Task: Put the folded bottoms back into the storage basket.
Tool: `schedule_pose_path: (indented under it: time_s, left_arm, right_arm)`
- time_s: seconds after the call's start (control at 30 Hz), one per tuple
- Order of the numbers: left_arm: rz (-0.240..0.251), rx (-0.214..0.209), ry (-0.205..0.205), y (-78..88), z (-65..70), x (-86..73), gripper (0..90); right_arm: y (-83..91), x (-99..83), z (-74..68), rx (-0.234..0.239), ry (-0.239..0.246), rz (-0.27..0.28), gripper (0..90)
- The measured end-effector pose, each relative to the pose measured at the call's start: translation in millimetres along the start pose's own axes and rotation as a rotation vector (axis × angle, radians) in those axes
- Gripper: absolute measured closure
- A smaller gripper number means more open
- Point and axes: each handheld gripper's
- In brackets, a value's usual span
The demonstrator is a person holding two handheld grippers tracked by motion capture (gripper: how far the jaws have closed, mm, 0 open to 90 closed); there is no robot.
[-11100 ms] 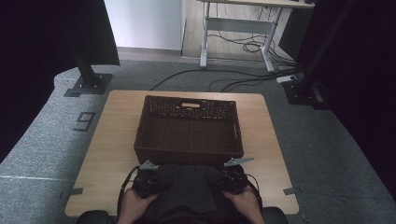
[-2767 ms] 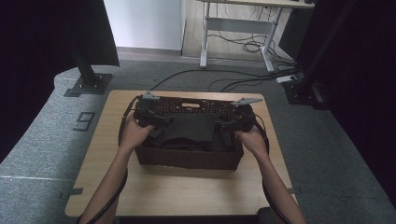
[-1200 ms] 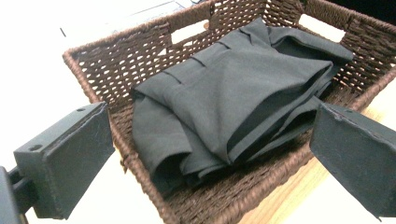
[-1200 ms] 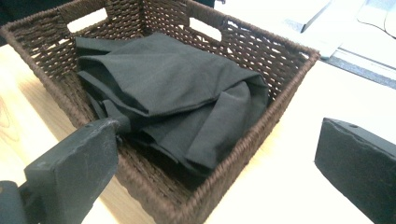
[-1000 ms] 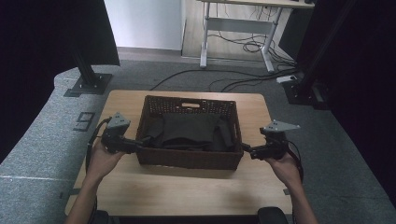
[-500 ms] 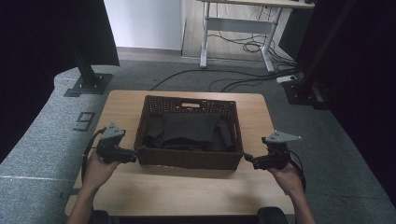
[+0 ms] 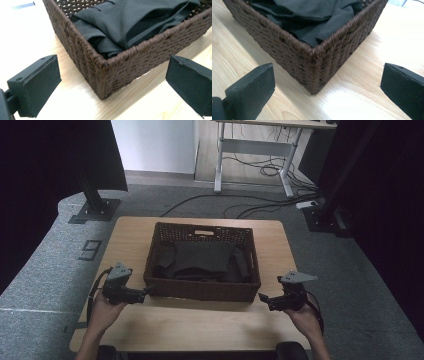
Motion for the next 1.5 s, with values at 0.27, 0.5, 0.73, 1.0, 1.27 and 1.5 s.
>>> schedule_pose_path:
  time_s: [0.27, 0.5, 0.73, 1.0, 1.27, 1.5]
  left_arm:
    - [-0.008, -0.006, 0.013, -7.5, 4.8, -15.5, 0.0]
    - [-0.008, -0.012, 0.037, -14.1, 8.5, -29.6, 0.0]
    - [-0.025, -0.019, 0.053, -20.9, 12.4, -43.8, 0.0]
    - [-0.047, -0.027, 0.078, -30.3, 15.3, -58.4, 0.0]
    - [-0.123, -0.032, 0.065, -43.8, 19.2, -70.9, 0.0]
    - [-0.187, -0.026, 0.036, -53.1, 24.3, -76.7, 0.0]
  right_arm:
    - [-10.5, -14.5, 0.9, -0.002, -0.016, -0.006, 0.0]
    - [-22.0, -27.9, -0.6, -0.004, -0.020, -0.022, 0.0]
    - [-33.6, -40.5, -3.1, -0.011, -0.015, -0.040, 0.0]
    - [-47.3, -53.8, -3.4, -0.031, -0.022, -0.071, 0.0]
    - [-60.9, -67.9, -2.3, -0.041, -0.027, -0.116, 0.0]
    - [-69.9, -78.0, -3.8, -0.055, -0.017, -0.156, 0.0]
Point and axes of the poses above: each handheld gripper's, and its own axes: y roughly backward along the jaws, x roughly out of its top, z roughly to its right, and after that the axes turned 14 degrees about -y, right-handed
